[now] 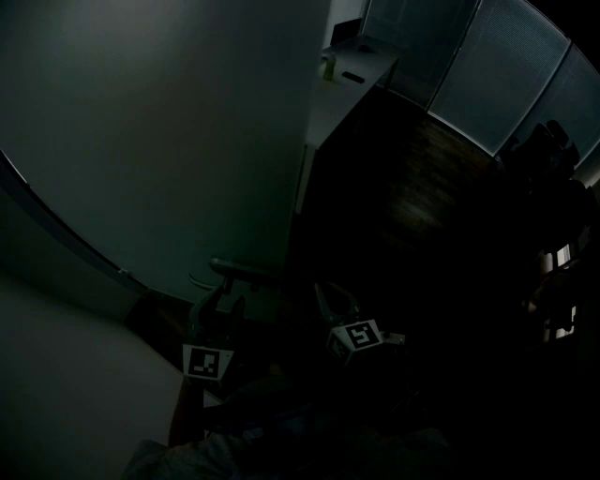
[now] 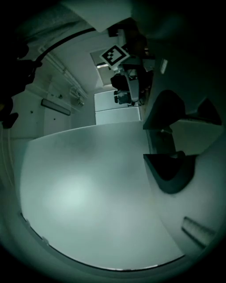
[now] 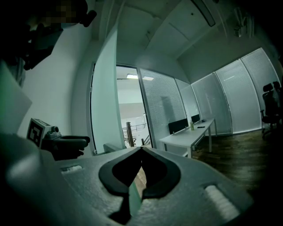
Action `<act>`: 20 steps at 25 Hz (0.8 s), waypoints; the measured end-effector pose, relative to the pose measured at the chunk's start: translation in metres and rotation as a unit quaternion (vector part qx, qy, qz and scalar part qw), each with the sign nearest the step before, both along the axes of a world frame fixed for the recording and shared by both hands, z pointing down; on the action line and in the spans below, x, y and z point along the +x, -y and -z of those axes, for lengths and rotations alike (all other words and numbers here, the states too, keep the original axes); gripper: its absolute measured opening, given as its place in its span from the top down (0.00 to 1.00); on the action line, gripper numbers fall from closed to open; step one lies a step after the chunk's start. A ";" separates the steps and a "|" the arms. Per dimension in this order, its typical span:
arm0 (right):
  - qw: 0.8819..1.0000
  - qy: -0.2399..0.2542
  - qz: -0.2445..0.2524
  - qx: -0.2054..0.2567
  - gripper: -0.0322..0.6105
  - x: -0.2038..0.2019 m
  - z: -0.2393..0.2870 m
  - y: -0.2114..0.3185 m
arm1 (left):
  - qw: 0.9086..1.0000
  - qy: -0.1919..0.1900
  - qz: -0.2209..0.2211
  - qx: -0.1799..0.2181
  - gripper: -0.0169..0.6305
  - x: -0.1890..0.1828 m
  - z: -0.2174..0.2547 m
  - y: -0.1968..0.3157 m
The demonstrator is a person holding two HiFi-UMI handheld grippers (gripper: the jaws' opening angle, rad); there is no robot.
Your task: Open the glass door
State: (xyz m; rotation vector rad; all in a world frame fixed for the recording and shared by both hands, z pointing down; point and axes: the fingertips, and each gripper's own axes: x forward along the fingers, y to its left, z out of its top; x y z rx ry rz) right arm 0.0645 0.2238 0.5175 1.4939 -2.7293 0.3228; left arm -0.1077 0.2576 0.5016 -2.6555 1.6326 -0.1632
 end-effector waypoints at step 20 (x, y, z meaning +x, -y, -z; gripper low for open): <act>1.000 0.019 0.011 -0.005 0.95 -0.006 0.005 -0.025 | 0.996 -0.081 0.016 -0.029 0.95 0.018 0.003 -0.011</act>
